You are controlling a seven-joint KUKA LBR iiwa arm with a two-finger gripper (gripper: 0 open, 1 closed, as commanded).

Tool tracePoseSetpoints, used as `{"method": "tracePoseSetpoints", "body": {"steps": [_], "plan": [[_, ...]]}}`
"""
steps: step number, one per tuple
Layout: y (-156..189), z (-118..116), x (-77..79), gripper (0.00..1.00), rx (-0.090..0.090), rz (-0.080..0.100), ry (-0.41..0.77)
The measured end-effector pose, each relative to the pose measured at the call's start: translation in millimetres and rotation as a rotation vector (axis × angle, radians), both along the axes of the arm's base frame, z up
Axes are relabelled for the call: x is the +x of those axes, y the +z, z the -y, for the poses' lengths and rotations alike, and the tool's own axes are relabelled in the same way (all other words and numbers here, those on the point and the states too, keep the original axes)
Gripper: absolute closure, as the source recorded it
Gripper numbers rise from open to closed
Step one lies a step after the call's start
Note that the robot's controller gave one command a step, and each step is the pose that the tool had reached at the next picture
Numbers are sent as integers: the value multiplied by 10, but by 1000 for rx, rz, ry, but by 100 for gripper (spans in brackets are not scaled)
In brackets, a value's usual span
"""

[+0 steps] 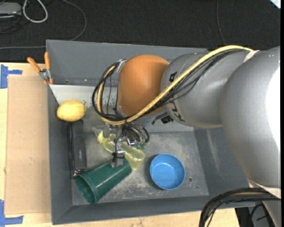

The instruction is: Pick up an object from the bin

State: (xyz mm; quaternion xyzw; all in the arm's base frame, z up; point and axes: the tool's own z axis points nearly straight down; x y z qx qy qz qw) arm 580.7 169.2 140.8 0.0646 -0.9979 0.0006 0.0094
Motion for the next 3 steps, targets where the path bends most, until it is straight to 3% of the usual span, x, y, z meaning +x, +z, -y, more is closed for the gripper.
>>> {"method": "tracePoseSetpoints", "body": {"steps": [1, 2, 3], "plan": [[250, -140, -377, 0, 4, 27, -87], [-542, -55, -403, 0, 3, -4, 125], [-447, -45, -583, 0, 5, 25, 88]]}}
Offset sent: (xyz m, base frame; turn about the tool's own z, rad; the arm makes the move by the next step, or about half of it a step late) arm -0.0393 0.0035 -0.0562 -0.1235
